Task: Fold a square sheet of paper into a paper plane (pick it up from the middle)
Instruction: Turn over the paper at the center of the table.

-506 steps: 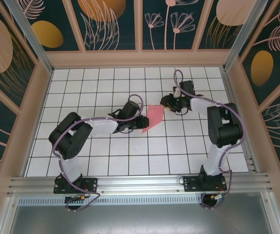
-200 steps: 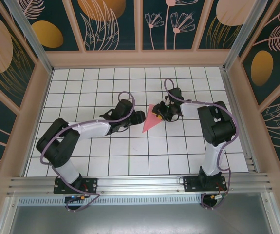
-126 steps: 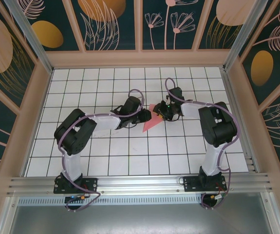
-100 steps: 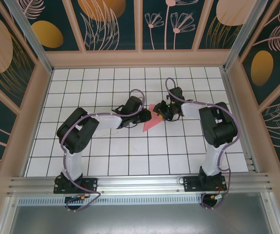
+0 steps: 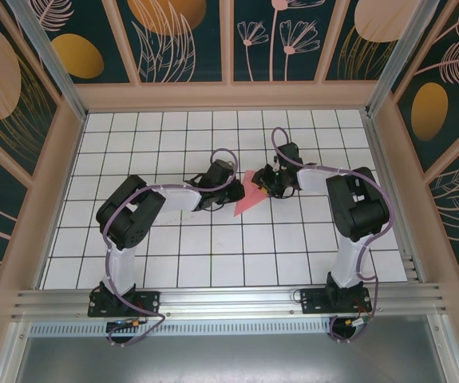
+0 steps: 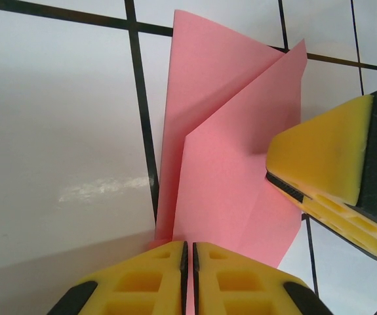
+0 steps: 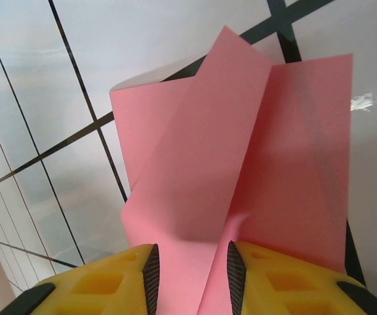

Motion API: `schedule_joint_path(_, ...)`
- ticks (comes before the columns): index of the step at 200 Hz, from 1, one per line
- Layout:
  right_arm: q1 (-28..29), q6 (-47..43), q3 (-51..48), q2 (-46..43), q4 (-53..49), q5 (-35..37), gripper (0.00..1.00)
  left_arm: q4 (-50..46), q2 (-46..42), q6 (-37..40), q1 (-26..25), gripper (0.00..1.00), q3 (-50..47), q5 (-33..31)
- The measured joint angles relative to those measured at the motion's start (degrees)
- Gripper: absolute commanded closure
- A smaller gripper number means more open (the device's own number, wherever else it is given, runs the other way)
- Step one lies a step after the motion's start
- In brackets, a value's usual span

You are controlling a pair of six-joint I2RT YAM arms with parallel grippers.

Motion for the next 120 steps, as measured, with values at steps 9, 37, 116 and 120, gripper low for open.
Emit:
schedule_joint_path(9,0.00,0.00,0.00,0.02,0.00,-0.28,0.67,0.00,0.02,0.00,0.00,0.86,0.00,0.00)
schedule_joint_path(37,0.00,-0.02,0.00,0.28,0.20,-2.03,0.70,-0.04,0.09,0.00,0.00,0.86,0.00,0.00)
schedule_joint_path(116,0.85,-2.49,-0.42,0.85,2.38,-7.89,0.95,-0.46,-1.95,-0.26,1.18,0.73,-2.23,-0.61)
schedule_joint_path(120,0.85,-2.75,-0.55,0.85,2.51,-7.89,0.96,-0.50,-2.62,-0.31,1.40,0.71,-2.73,-0.81)
